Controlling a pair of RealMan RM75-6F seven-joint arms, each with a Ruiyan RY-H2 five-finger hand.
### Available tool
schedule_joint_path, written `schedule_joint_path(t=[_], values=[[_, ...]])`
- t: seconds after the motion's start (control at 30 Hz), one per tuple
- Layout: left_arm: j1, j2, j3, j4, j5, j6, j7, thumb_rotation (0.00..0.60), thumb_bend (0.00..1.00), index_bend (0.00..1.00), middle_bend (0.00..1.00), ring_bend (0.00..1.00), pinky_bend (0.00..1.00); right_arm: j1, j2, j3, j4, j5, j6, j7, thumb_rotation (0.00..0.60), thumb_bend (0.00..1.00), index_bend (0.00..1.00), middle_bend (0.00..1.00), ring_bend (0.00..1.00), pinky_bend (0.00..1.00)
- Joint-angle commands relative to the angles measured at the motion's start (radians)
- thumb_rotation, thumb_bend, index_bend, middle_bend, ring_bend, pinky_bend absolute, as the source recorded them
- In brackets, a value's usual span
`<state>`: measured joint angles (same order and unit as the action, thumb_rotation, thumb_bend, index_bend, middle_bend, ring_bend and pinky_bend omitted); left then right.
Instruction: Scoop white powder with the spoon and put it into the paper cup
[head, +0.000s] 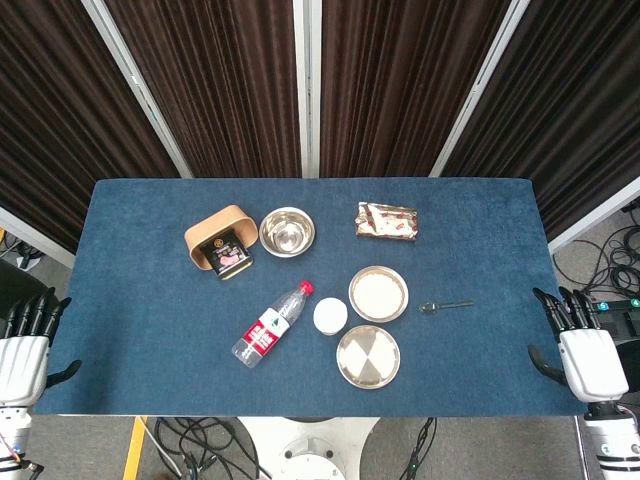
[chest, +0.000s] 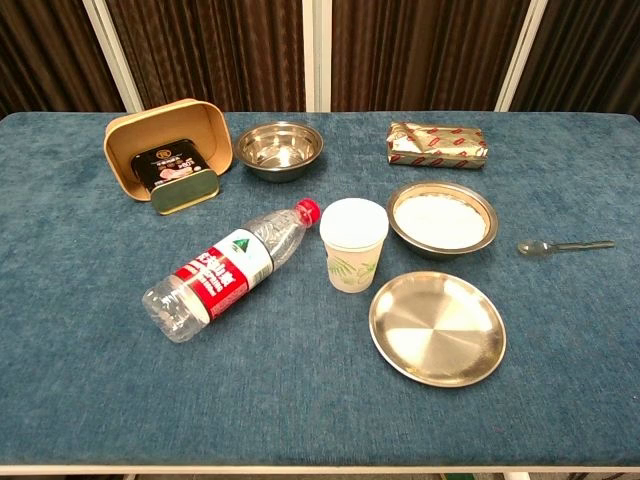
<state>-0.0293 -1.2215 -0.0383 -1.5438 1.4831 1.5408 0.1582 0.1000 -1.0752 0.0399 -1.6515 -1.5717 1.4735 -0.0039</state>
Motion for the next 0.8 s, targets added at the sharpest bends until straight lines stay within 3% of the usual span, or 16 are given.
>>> schedule_joint_path(t=[0.03, 0.3, 0.47, 0.8], values=[[0.001, -0.002, -0.002, 0.0, -0.002, 0.003, 0.003, 0.6, 0.14, 0.18, 0.12, 0.06, 0.0, 0.006, -0.001, 0.003, 0.0, -0.006, -0.001, 0.002, 0.6, 0.24, 0.0, 0.16, 0.0, 0.0], [0.003, -0.007, -0.002, -0.002, -0.005, 0.004, 0.006, 0.6, 0.14, 0.18, 0.12, 0.06, 0.0, 0.033, -0.006, 0.0, 0.0, -0.006, -0.05, -0.005, 0.6, 0.24, 0.0, 0.17, 0.0, 0.0], [-0.002, -0.01, -0.006, -0.002, -0.003, 0.002, 0.004, 0.6, 0.15, 0.18, 0.12, 0.06, 0.0, 0.105, -0.028, 0.01, -0.016, 0.067, -0.205, -0.055, 0.6, 0.2, 0.01, 0.18, 0.0, 0.0], [0.006, -0.013, 0.0, 0.0, -0.012, 0.001, 0.0, 0.6, 0.14, 0.18, 0.12, 0.06, 0.0, 0.309, -0.147, 0.073, 0.097, 0.193, -0.495, -0.179, 0.6, 0.15, 0.22, 0.31, 0.02, 0.0]])
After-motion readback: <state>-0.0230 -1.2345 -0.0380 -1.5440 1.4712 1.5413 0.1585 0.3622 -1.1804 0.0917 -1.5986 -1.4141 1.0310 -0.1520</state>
